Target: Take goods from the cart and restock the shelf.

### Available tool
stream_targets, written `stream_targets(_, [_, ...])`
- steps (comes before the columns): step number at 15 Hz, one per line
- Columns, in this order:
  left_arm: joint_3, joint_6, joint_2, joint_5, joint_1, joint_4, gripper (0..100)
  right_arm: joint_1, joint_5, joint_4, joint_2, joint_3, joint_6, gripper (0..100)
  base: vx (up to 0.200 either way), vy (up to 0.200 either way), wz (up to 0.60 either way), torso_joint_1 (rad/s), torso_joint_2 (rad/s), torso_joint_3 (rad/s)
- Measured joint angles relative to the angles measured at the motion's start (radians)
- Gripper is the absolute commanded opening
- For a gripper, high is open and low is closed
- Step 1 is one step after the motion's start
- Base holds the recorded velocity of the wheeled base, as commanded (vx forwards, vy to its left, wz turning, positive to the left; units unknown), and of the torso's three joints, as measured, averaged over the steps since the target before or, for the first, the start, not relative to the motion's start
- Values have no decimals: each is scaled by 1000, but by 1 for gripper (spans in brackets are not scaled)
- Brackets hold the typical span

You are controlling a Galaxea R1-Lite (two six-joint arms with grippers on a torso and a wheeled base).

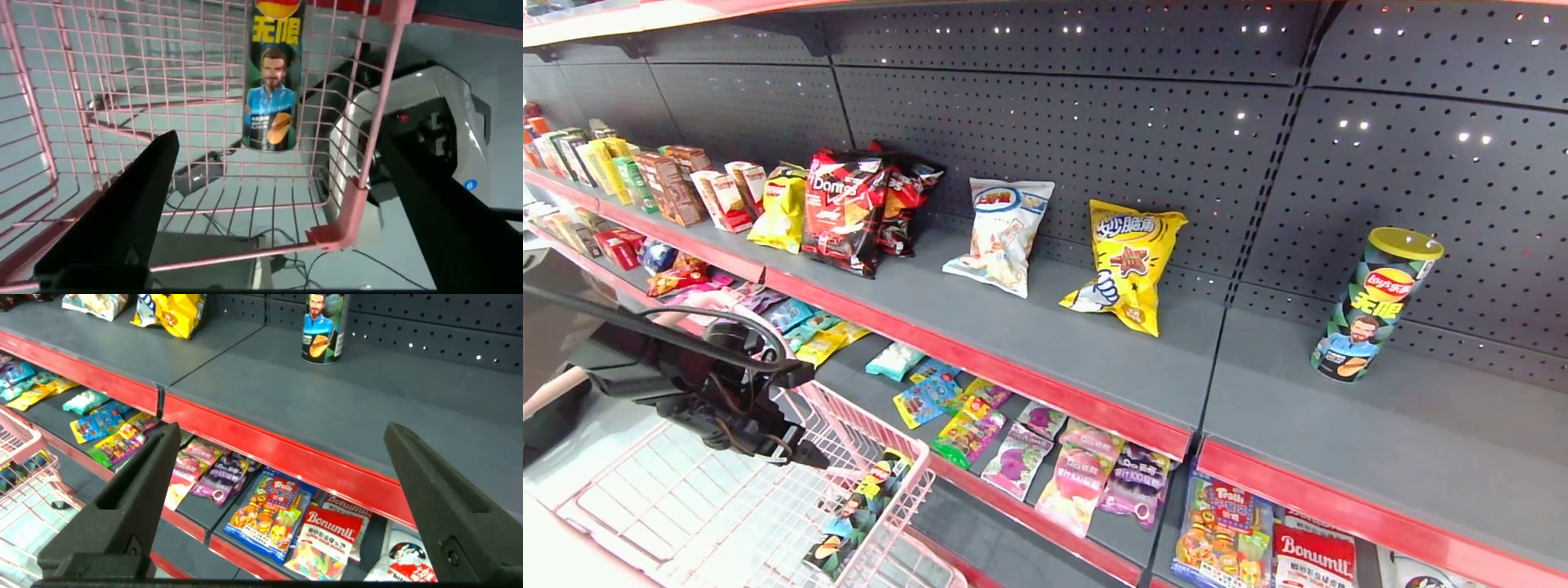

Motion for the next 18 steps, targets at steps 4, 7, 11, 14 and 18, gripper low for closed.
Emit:
stream_targets(4, [-30,2,82,9,-1,-12,100,0,0,0,0,0,0,100,0,0,0,0,0,0])
stream_targets(7, [-51,2,111,10,-2,-12,100,0,0,0,0,0,0,100,0,0,0,0,0,0])
stream_targets(11, [-55,-3,120,11,-2,-10,100,0,0,0,0,0,0,100,0,0,0,0,0,0])
stream_targets(14, [-52,-7,122,14,-2,-7,100,0,0,1,0,0,0,100,0,0,0,0,0,0])
stream_targets(18, [-52,-7,121,16,-1,-6,100,0,0,0,0,0,0,100,0,0,0,-67,139,79])
